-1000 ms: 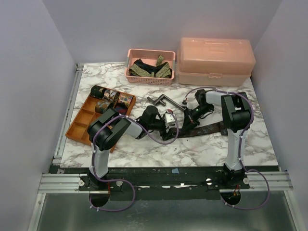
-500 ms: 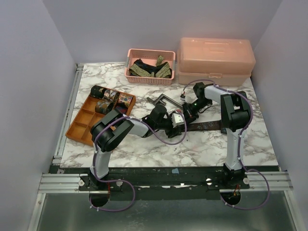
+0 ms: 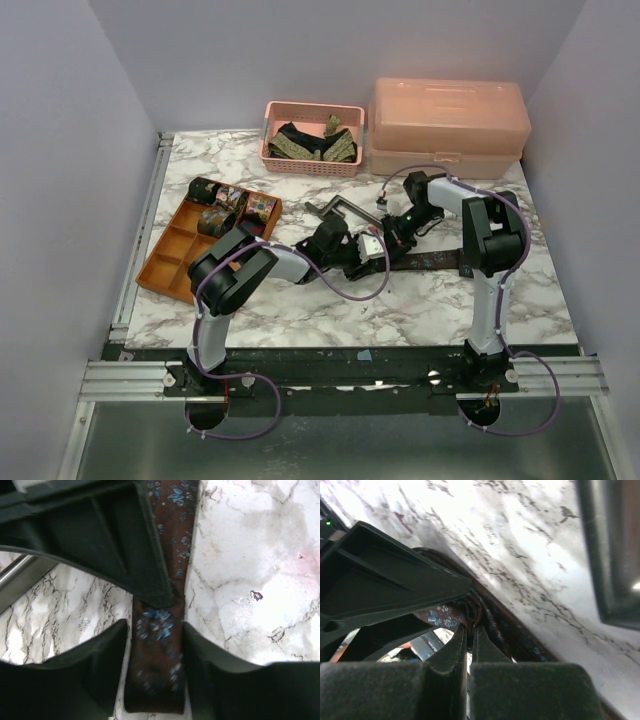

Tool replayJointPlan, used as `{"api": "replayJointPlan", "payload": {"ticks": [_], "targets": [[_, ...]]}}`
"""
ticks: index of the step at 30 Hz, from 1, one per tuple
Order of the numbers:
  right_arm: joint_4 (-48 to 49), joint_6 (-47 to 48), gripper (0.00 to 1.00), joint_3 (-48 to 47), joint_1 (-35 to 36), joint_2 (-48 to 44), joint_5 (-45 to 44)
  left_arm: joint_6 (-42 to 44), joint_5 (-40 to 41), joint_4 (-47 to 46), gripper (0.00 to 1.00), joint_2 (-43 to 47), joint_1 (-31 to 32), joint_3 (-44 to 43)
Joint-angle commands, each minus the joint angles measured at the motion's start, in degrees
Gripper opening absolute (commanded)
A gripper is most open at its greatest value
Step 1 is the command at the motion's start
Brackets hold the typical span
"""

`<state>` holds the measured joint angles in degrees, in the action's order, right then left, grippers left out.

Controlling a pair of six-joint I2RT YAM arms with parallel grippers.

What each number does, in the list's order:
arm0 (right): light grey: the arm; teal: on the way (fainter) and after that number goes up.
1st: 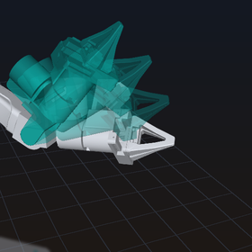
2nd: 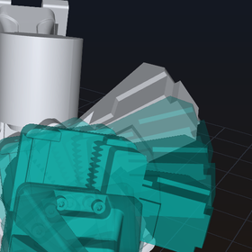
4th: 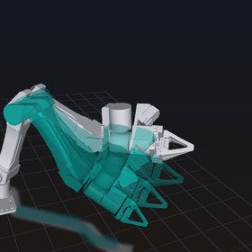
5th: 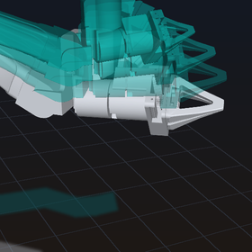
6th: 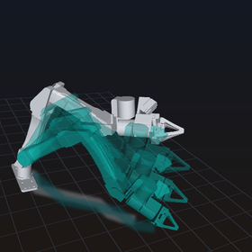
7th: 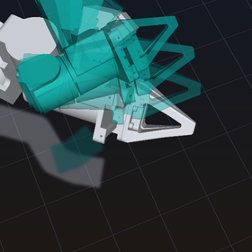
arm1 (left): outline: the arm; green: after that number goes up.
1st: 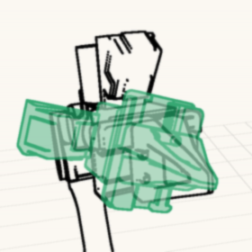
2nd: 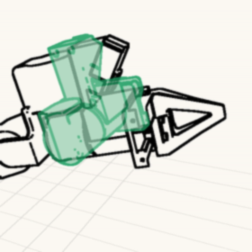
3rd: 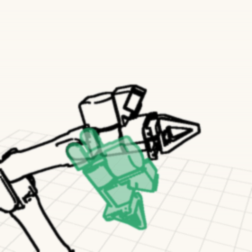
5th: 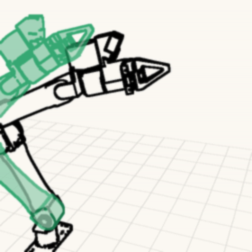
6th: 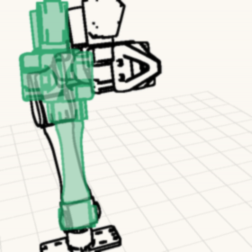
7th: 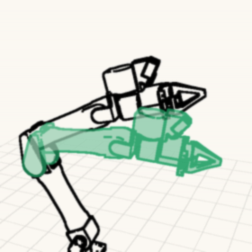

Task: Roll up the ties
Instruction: Roll the tie at the center of the board.

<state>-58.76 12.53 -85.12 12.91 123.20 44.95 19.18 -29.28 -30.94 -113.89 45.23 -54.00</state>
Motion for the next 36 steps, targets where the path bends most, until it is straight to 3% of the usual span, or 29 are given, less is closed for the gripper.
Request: {"api": "replayJointPlan", "payload": {"ticks": [1, 5, 13, 19, 25, 36], "targets": [[5.5, 0.0, 0.0, 2.0, 0.0, 2.9, -8.3, 0.9, 1.8, 8.7, 0.57, -1.3, -1.0, 3.0], [9.5, -0.3, 0.0, 1.0, -0.7, 6.9, -13.8, -6.3, -5.6, -2.7, 0.66, 2.4, -5.3, 8.3], [10.4, 1.7, 0.01, 2.1, -0.8, 8.8, -15.3, -7.4, -10.8, -10.5, 0.6, 2.2, -6.6, 9.8], [10.8, 1.6, 0.0, 2.7, -0.8, 9.1, -14.9, -4.5, -15.7, -10.7, 0.54, 1.6, -6.0, 8.2], [10.5, 1.5, 0.0, 2.1, -0.8, 9.3, -14.0, -5.5, -16.6, -9.5, 0.37, 3.2, -5.5, 5.1], [10.2, 1.8, 0.0, 1.1, -0.8, 9.9, -10.6, -8.4, -14.8, -5.0, 0.35, -2.4, -2.3, -3.1]]}}
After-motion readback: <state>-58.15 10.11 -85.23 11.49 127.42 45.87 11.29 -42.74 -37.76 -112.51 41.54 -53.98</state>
